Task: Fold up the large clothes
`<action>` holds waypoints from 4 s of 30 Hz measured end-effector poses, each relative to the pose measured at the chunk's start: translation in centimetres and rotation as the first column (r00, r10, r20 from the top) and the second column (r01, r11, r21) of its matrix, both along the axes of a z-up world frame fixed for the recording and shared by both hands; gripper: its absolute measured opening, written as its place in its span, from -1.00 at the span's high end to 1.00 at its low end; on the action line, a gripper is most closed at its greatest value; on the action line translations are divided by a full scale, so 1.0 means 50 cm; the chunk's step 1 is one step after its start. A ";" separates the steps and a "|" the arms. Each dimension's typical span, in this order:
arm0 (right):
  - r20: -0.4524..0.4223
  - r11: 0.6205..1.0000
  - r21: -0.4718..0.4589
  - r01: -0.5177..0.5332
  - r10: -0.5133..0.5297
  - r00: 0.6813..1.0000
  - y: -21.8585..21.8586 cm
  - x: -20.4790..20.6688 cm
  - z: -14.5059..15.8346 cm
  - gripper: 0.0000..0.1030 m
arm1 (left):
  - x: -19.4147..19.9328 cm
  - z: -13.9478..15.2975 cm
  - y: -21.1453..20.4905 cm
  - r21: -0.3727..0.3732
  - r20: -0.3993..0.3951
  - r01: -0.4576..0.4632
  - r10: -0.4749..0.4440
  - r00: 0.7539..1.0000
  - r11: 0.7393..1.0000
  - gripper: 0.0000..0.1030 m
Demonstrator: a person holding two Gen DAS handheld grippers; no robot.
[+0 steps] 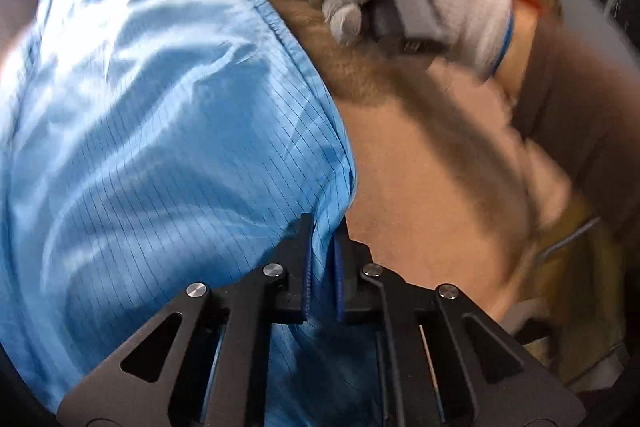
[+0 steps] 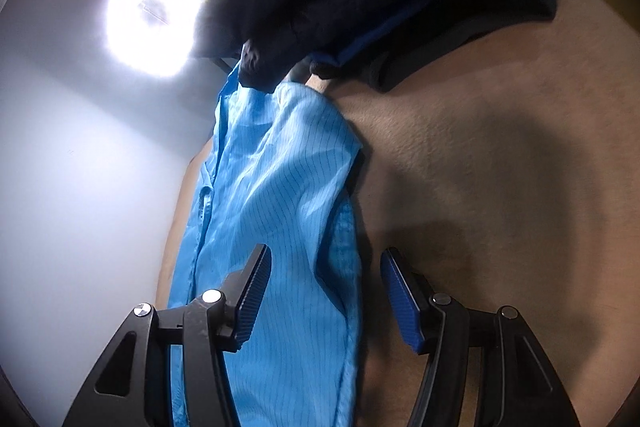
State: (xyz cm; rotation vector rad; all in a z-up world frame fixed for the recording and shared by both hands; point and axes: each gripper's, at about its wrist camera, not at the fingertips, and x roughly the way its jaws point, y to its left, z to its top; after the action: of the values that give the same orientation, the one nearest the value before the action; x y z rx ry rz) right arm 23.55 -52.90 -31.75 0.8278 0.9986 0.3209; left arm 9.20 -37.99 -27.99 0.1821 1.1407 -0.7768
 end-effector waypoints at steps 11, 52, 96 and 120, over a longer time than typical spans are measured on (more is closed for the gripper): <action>0.126 0.998 0.063 0.008 -0.016 0.992 0.040 0.025 0.069 0.99 | 0.012 0.074 0.143 -0.267 -0.167 -0.127 0.084 0.982 0.955 0.92; 0.022 0.917 -0.370 -0.151 0.172 0.985 0.487 0.077 0.231 0.36 | 0.022 0.076 0.618 -0.404 -0.261 -0.408 0.325 0.909 0.819 0.77; 0.084 0.839 -0.527 -0.139 0.214 0.973 0.507 0.059 0.163 0.39 | 0.347 -0.016 0.728 -0.145 -0.047 -0.503 0.502 0.864 0.852 0.38; -0.052 0.789 -0.562 -0.250 0.268 0.962 0.547 -0.183 0.088 0.43 | 0.300 -0.039 0.789 -0.157 -0.118 -0.543 0.530 0.840 0.825 0.13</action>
State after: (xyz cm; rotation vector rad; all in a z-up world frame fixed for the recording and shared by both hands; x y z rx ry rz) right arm 14.39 -25.55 -27.33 0.1387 1.1028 0.2485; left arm 24.18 1.46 -29.92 -0.3214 1.1033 -0.3776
